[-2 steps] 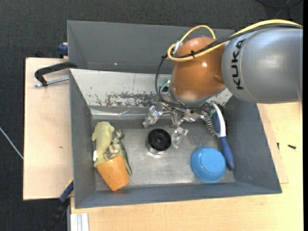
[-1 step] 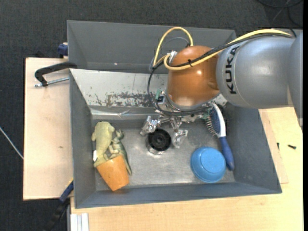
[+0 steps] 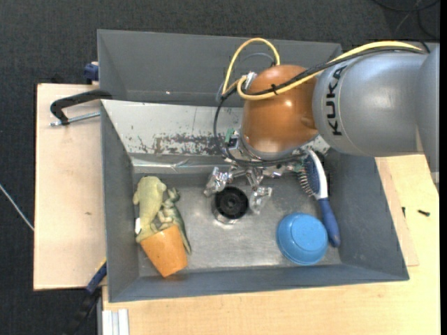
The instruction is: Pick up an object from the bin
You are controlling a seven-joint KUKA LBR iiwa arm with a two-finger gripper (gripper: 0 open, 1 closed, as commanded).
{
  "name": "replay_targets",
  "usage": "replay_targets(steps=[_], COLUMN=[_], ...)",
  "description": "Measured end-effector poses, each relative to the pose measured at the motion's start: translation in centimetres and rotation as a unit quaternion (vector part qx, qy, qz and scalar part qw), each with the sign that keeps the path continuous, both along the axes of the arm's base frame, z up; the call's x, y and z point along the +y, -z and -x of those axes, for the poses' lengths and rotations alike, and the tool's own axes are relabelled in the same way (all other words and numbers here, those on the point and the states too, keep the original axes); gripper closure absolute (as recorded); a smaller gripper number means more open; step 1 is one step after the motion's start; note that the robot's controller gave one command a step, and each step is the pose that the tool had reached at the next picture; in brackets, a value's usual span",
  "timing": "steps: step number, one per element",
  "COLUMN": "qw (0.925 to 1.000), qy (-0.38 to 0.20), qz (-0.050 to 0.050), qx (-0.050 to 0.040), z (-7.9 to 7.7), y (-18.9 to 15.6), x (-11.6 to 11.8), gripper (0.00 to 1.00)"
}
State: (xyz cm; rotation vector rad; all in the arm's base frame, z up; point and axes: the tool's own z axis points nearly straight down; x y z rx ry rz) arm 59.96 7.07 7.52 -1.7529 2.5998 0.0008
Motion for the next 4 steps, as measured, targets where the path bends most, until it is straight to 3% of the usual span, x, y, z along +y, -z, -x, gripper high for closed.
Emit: replay_targets(steps=[1,2,4], qw=[1.0000,1.0000,1.0000], qy=[0.000,0.002,0.005], qz=[-0.001,0.000,0.000], qx=[-0.0011,-0.0015,-0.0040], z=[-0.1,-0.2,-0.7], y=[-0.1,-1.5,-13.0], x=[0.1,0.3,0.6], gripper=[1.00,1.00,1.00])
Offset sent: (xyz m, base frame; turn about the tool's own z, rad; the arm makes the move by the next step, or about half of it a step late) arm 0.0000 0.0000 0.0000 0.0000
